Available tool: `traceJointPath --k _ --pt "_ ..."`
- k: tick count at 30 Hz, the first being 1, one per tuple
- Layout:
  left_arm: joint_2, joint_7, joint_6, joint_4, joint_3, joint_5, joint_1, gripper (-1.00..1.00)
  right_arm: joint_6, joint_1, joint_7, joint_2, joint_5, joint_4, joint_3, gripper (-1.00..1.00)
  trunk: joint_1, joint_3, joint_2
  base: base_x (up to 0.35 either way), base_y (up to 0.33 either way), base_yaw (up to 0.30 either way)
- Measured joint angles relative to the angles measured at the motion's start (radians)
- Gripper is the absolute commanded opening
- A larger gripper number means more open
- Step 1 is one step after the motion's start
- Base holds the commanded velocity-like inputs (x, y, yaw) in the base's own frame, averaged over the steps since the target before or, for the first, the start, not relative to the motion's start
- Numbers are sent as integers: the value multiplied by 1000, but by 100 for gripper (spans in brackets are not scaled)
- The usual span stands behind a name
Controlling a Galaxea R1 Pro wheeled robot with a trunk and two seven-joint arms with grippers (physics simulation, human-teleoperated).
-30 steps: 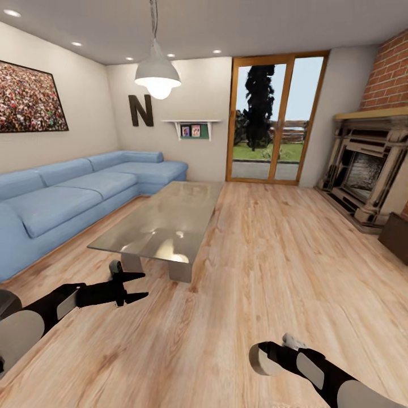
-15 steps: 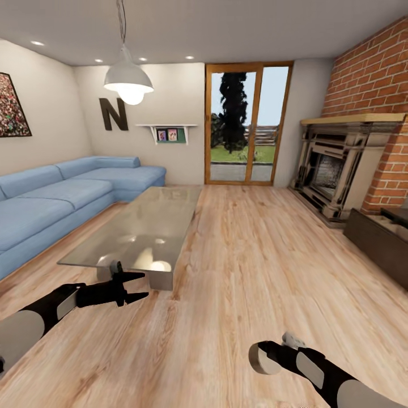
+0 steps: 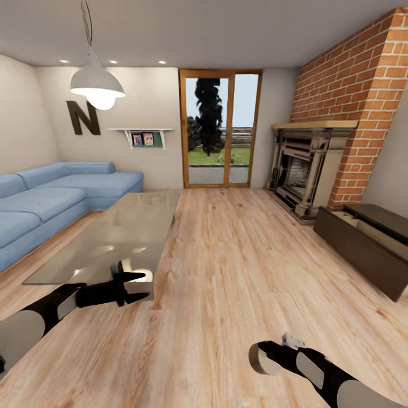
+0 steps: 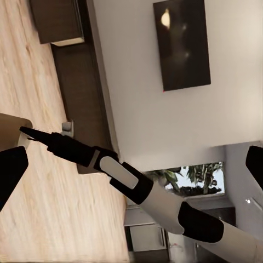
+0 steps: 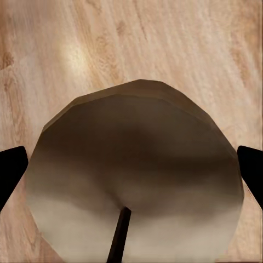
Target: Place each of the two pumpkins and all three candles from the living room inside a cabinet in the living room (use any cabinet), then make sure every cabinet is closed, and position the cauldron so it is next to a table in the living room.
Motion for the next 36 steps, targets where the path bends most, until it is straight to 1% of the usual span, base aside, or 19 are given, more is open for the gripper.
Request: traceJointPath --k 12,14,18,21,36 --pt "-5 0 0 0 0 0 0 100 0 0 1 0 1 7 0 -100 -46 48 84 0 0 -262" --pt "-5 0 -1 0 0 0 0 100 0 0 2 0 1 7 1 -100 -46 49 84 0 0 -262" --pt "3 -1 -5 4 1 2 0 100 0 0 0 0 1 5 1 -100 -46 53 84 0 0 -262" --pt "2 0 -7 2 1 0 0 100 0 0 0 0 1 5 1 -100 -46 55 84 80 -37 -171" --pt "2 2 -11 2 2 -3 0 100 0 0 0 -1 0 -2 1 -100 -47 56 84 230 -164 -27"
